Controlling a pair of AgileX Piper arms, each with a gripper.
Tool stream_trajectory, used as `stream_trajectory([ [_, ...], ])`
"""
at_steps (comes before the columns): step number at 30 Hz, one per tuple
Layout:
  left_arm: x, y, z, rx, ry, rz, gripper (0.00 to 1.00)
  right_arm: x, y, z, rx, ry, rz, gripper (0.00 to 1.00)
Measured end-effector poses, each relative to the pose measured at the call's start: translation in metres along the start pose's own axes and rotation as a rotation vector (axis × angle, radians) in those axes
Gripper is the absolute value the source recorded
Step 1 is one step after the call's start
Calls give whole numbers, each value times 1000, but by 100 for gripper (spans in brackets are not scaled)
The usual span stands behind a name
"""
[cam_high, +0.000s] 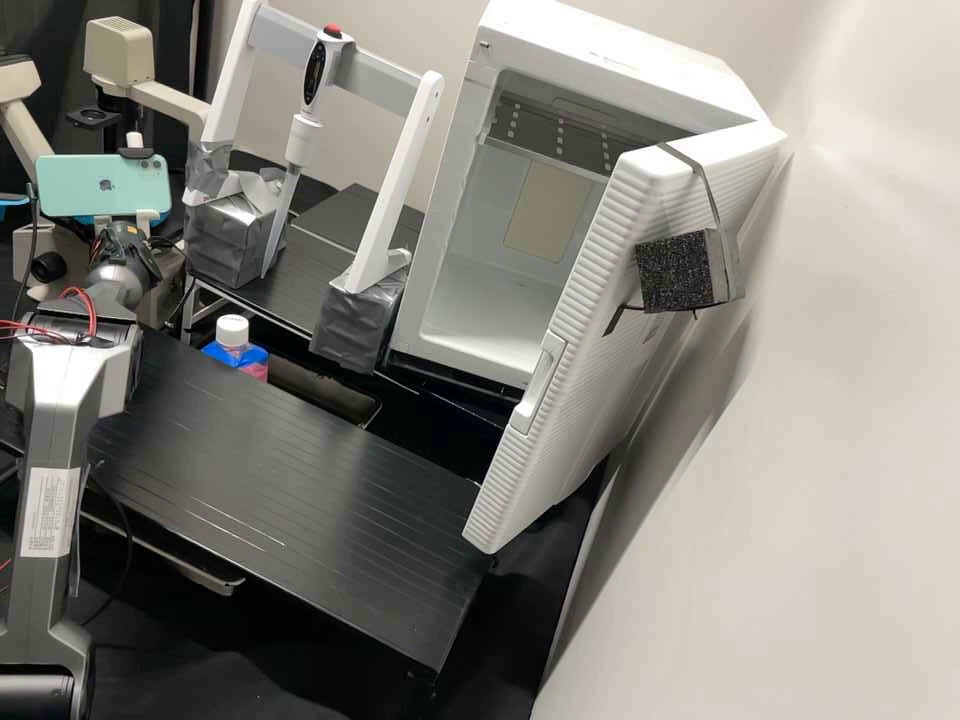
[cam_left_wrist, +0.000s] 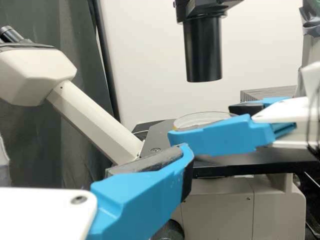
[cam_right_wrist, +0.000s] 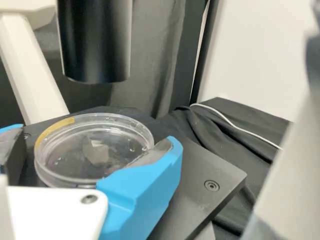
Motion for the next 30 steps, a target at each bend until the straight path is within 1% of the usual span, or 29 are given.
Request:
stream_trajectory([
  [4, 0, 0, 0, 0, 0, 0, 100, -12, 1, 3, 9, 12, -7, 100],
  [7, 0, 0, 0, 0, 0, 0, 100, -32, 5, 6, 16, 27, -14, 100],
  [11, 0, 0, 0, 0, 0, 0, 100, -60, 7, 7, 0, 10, -41, 100],
  [13, 0, 0, 0, 0, 0, 0, 100, -73, 6, 3, -6, 12, -53, 100],
  [16, 0, 0, 0, 0, 0, 0, 100, -93, 5, -2, 1, 18, -64, 100],
  [18, 0, 0, 0, 0, 0, 0, 100, -108, 8, -8, 2, 36, -59, 100],
  [20, 0, 0, 0, 0, 0, 0, 100, -117, 9, -8, 8, 41, -54, 100],
  [22, 0, 0, 0, 0, 0, 0, 100, -129, 12, -8, 23, 46, -39, 100],
  [24, 0, 0, 0, 0, 0, 0, 100, -143, 13, -5, 54, 43, -21, 100],
  [25, 0, 0, 0, 0, 0, 0, 100, -150, 11, -2, 76, 32, -13, 100],
  [27, 0, 0, 0, 0, 0, 0, 100, -170, 10, -1, 92, 30, 23, 100],
  [30, 0, 0, 0, 0, 0, 0, 100, -203, 8, -6, 70, 54, 91, 100],
])
